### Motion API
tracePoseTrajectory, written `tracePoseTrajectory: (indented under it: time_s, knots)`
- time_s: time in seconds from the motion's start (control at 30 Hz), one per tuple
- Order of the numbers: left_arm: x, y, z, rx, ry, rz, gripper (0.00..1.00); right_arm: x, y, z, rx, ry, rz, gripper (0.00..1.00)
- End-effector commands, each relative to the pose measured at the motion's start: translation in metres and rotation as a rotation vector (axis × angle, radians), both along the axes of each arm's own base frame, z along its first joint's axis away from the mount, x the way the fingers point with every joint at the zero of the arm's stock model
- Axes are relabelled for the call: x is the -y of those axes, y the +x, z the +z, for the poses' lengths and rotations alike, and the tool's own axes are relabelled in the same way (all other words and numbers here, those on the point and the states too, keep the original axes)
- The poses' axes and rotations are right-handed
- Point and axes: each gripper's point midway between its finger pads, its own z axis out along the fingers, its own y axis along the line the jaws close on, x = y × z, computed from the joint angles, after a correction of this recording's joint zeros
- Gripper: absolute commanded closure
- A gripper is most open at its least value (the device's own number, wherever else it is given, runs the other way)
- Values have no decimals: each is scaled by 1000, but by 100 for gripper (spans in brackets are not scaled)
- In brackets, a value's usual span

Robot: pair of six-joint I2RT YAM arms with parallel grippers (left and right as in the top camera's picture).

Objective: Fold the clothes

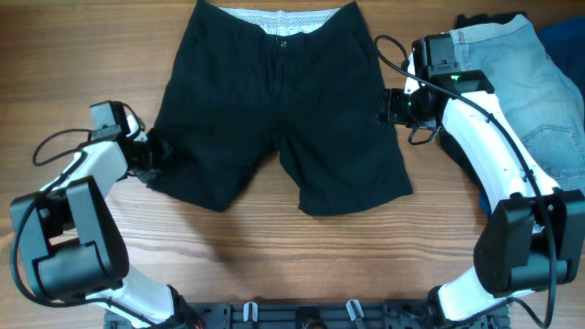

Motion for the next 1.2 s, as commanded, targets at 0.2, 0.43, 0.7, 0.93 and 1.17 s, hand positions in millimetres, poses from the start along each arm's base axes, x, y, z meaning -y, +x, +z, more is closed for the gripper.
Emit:
tracePoseTrajectory:
  time_s: [0.2, 0.43, 0.7, 0.93, 1.17]
  knots:
    - [-46, 28, 26, 46, 107, 31, 60, -19, 75, 43, 347, 83, 58, 16]
    - [-39, 47, 148, 174, 79, 1, 14, -27, 141, 46, 597, 91, 78, 18]
    - [17, 27, 248, 369, 156, -161, 15, -37, 183, -39, 552, 113, 89, 22]
    - [51, 12, 235, 282, 200, -245, 17, -55, 203, -60, 536, 201, 106, 30]
    - [58, 12, 235, 282, 194, -258, 18, -62, 197, -78, 492, 234, 126, 49]
